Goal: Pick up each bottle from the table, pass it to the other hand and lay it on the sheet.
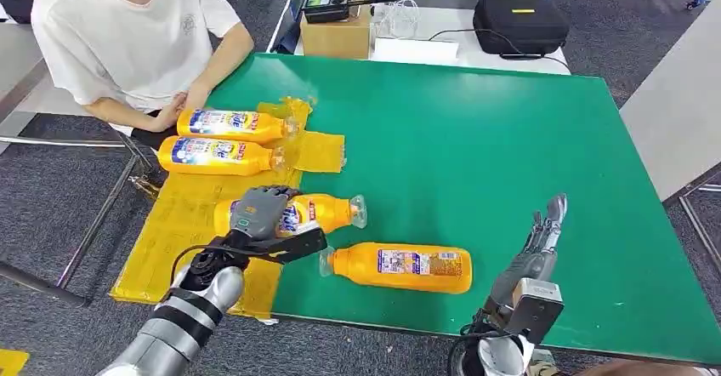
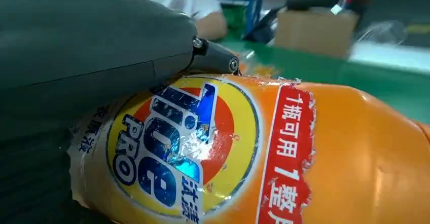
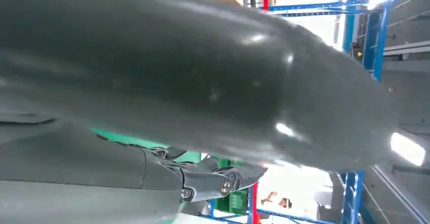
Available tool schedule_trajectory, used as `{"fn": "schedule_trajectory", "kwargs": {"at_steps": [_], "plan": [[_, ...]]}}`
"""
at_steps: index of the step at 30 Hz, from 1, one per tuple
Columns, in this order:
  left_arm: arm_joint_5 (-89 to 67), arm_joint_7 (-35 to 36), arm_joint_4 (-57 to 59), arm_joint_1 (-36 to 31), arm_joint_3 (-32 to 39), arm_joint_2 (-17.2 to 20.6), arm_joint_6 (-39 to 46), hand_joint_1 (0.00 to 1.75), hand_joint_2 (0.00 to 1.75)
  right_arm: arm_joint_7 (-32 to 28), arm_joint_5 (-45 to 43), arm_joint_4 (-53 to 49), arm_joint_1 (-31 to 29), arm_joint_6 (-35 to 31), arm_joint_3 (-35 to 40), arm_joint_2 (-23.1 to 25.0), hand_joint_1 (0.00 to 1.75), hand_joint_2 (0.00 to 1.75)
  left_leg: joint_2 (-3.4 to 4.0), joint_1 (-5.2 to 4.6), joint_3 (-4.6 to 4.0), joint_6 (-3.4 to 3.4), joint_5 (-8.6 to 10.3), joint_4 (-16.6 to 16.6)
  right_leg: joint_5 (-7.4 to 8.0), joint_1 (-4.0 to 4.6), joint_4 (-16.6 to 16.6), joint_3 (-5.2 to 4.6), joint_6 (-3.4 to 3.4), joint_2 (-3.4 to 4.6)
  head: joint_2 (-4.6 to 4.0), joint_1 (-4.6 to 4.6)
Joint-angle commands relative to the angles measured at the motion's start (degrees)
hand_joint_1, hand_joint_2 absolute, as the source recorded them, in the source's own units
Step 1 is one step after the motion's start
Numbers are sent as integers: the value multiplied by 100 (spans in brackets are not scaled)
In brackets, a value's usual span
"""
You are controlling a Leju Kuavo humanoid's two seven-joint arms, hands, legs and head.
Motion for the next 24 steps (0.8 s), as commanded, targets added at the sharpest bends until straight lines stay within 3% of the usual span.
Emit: {"fn": "schedule_trajectory", "kwargs": {"at_steps": [1, 5, 13, 14, 15, 19, 21, 23, 24], "plan": [[171, 418, 1513, -248, 872, 436, -23, 175, 175, 48, 28, 628, -318, 250, -204, -57, 0, 0, 14, 5, 24, 14, -1, -18, 5, 10, -17, 20, -26, 18, 0, 2], [397, 96, 2082, -400, 1473, 366, 303, 175, 175, 70, 66, 803, -414, 381, -27, -63, 0, 0, 21, 7, 18, 13, 1, -16, 8, 11, -11, 13, -29, 26, 0, 0], [379, 182, 2293, -435, 1730, 236, 182, 175, 175, 134, 114, 905, -496, 484, 62, -121, 0, 0, 11, 0, 31, 9, 3, -13, 6, 2, 5, 19, -19, 17, 0, 0], [381, 189, 2311, -433, 1732, 231, 189, 171, 175, 139, 118, 907, -499, 486, 63, -124, 0, 0, 14, 5, 32, 13, 5, -15, 10, 9, 1, 20, -28, 21, 0, 0], [415, 191, 2366, -422, 1775, 204, 202, 155, 175, 163, 139, 916, -500, 491, 70, -132, 0, 0, 21, 7, 41, 16, 8, -23, 16, 12, -7, 26, -36, 28, 0, 0], [439, 161, 2393, -407, 1795, 182, 206, 155, 175, 172, 149, 922, -500, 494, 77, -134, 0, 0, 19, 2, 52, 12, 8, -20, 12, 6, 4, 36, -28, 22, 0, 0], [496, 108, 2436, -418, 1832, 163, 149, 138, 175, 178, 173, 934, -496, 499, 94, -144, 0, 0, 20, 4, 54, 14, 10, -23, 15, 8, 2, 37, -32, 24, 0, 0], [496, 108, 2436, -418, 1832, 163, 149, 138, 175, 178, 173, 934, -496, 499, 94, -144, 0, 0, 17, 1, 62, 10, 6, -17, 8, 4, 12, 44, -23, 20, 0, 0], [809, -283, 2412, -373, 1925, 123, -204, 7, 175, 199, 181, 966, -502, 519, 113, -168, 0, 0, 19, 3, 59, 15, 10, -22, 14, 7, 6, 40, -31, 23, 0, 0]]}}
